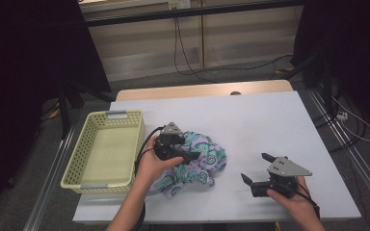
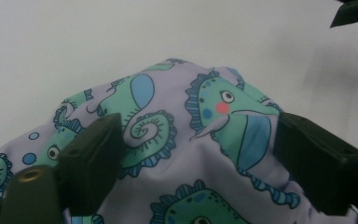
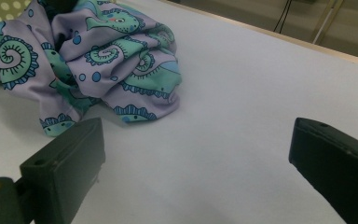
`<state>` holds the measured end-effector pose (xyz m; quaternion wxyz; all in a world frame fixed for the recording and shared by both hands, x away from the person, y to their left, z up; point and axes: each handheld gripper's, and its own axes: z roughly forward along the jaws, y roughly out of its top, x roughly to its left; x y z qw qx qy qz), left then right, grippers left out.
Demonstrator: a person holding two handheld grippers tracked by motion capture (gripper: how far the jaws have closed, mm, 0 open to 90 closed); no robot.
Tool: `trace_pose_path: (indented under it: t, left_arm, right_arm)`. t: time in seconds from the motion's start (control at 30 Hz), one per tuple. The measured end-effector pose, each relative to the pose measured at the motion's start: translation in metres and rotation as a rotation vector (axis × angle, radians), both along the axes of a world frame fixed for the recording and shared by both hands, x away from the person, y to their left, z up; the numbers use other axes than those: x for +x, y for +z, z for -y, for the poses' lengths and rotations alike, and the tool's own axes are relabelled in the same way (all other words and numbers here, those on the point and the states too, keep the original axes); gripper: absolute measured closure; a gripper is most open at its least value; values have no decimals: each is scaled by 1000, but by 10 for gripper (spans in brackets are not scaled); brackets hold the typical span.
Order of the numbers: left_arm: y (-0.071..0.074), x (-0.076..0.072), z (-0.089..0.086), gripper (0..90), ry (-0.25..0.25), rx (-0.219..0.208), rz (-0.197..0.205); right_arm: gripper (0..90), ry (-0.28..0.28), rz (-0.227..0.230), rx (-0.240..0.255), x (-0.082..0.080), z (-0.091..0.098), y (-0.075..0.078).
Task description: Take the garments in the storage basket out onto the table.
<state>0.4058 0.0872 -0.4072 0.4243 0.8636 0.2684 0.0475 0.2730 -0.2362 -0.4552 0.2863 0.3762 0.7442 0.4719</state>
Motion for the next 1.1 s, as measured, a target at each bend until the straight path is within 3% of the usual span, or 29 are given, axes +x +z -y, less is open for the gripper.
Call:
trace_pose_path:
  t: [0.23, 0.4, 0.63, 0.77, 0.93, 1.1]
  left_arm:
    - [-11, -2, -1, 609, -16, 48, -32]
    - [-14, -4, -3, 806, -25, 66, -40]
    - [4, 2, -14, 851, 9, 27, -17]
    - [9, 9, -25, 853, 61, -4, 5]
    - [7, 16, -38, 854, 134, 13, 37]
    - [-6, 19, -37, 854, 155, 48, 40]
  right_arm:
    - [31, 13, -3, -2, -1, -2, 0]
    - [31, 14, -2, 1, -1, -3, 1]
    - [31, 6, -1, 7, -1, 0, 1]
    - [32, 3, 0, 11, -1, 2, 2]
    - [32, 2, 5, 10, -1, 3, 2]
    - [32, 8, 9, 7, -2, 3, 3]
